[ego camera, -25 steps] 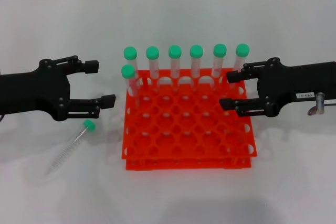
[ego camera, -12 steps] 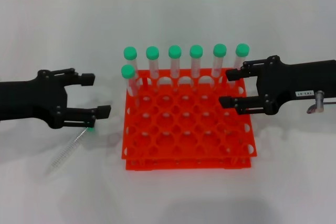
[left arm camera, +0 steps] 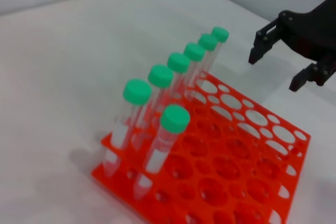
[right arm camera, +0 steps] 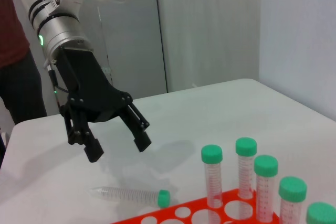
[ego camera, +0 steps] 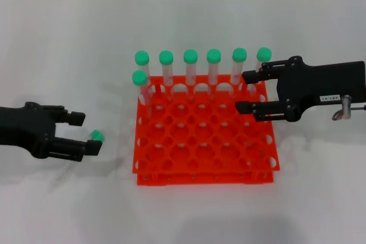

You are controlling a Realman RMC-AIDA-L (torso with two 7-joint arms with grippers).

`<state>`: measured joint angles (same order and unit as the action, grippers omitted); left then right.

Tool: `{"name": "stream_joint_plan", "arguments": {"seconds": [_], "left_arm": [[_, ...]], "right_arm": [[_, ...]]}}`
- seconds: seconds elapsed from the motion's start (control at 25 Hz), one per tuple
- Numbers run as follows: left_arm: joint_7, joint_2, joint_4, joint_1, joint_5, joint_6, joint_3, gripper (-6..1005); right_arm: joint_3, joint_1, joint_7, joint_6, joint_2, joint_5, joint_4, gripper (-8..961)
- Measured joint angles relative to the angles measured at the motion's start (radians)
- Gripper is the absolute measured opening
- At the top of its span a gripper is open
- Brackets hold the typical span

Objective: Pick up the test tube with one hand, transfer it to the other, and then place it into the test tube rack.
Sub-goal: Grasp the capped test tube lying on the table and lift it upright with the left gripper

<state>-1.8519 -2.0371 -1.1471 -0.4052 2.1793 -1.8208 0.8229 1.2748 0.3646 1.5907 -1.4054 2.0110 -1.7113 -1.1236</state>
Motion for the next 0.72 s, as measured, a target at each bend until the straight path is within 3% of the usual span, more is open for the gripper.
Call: {"name": "stream_joint_plan", "arguments": {"seconds": [0.32, 0.72], "left_arm": [[-0.128, 0.033, -0.03, -0.018, 0.074, -0.022, -0.005, 893], [-0.241, 0.035, -0.031, -0.098, 0.325, 0.001, -0.005, 892]], "right_arm": [[0.0, 0.001, 0.001, 0.002, 0.0, 0.012, -0.002, 634], [0.001, 0.011, 0.0, 0.011, 0.001, 0.034, -0.002, 634]]}}
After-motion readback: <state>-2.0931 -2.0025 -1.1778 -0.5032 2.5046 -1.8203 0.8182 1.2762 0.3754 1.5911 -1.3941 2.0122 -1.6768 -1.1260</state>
